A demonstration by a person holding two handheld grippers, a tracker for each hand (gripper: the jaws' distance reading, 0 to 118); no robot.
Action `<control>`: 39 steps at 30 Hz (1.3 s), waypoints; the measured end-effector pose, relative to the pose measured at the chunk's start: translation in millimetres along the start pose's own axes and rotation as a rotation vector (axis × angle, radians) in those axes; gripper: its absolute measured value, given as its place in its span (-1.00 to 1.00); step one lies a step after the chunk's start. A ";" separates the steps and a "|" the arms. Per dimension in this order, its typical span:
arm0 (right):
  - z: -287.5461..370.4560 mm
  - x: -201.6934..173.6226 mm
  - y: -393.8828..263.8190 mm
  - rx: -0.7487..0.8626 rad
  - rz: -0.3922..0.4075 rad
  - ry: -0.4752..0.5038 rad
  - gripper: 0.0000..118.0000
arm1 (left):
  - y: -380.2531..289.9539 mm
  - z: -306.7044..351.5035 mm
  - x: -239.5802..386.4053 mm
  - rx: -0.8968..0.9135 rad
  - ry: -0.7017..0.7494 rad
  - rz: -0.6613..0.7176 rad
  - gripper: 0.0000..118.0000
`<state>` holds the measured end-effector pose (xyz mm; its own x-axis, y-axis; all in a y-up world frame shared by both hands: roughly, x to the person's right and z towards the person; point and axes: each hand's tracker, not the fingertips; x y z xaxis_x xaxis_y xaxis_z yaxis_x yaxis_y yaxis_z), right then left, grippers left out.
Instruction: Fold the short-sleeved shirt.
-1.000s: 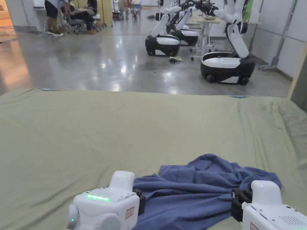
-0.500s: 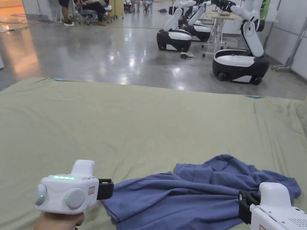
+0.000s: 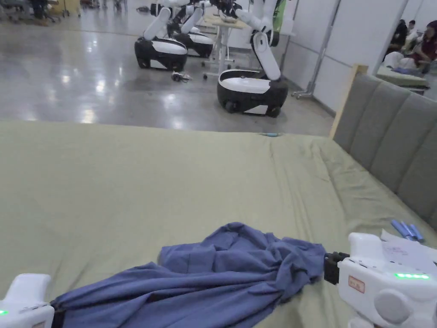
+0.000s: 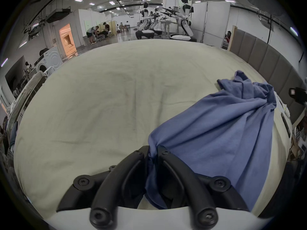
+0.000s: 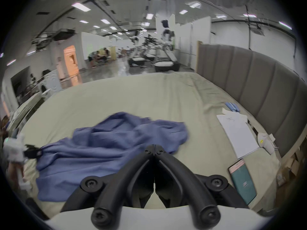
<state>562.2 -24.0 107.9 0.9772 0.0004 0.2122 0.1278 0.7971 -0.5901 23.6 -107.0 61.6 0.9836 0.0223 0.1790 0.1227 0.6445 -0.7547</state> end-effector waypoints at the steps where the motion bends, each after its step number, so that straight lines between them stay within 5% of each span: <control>1: -15.8 13.1 7.7 -0.024 -0.006 -0.034 -1.00 | 2.3 17.6 7.5 0.033 -0.007 0.007 -0.83; 3: -47.8 34.7 22.8 -0.078 -0.004 -0.082 -0.82 | 6.3 35.8 12.5 0.070 -0.008 -0.001 -0.83; 7: -105.6 61.7 42.4 -0.133 -0.062 -0.094 0.99 | 18.3 62.8 22.4 0.106 -0.014 -0.005 -0.83; 14: -171.2 54.8 32.3 -0.254 -0.034 -0.065 0.91 | 34.8 70.5 31.9 0.095 0.010 -0.023 -0.83; 15: -178.4 52.4 29.1 -0.279 -0.025 -0.074 0.69 | 36.6 69.3 33.4 0.083 0.015 -0.032 -0.83; 16: -180.9 51.1 26.7 -0.293 -0.023 -0.064 0.08 | 37.9 67.7 34.9 0.077 0.024 -0.037 -0.83; 17: -182.6 50.5 25.5 -0.309 -0.021 -0.045 -0.19 | 39.2 66.5 35.6 0.075 0.028 -0.039 -0.83; 18: -175.6 48.2 24.2 -0.312 -0.033 -0.032 -0.19 | 40.6 65.3 36.2 0.071 0.031 -0.035 -0.83; 19: -168.5 46.4 24.9 -0.293 -0.057 -0.015 -0.91 | 42.4 64.0 36.2 0.061 0.022 -0.030 -0.83; 26: -79.3 45.5 85.9 -0.069 -0.063 0.030 -0.92 | 69.5 80.3 -1.3 0.184 0.021 0.066 -0.84; 39: 111.0 6.3 283.1 0.370 0.003 0.102 -0.92 | 251.9 232.7 -83.2 0.556 0.196 0.097 -0.85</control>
<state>585.7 268.7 28.6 0.9917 -0.0417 0.1216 0.0731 0.9612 -0.2661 -58.0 231.4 3.5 0.9994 -0.0068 -0.0341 -0.0041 0.9513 -0.3084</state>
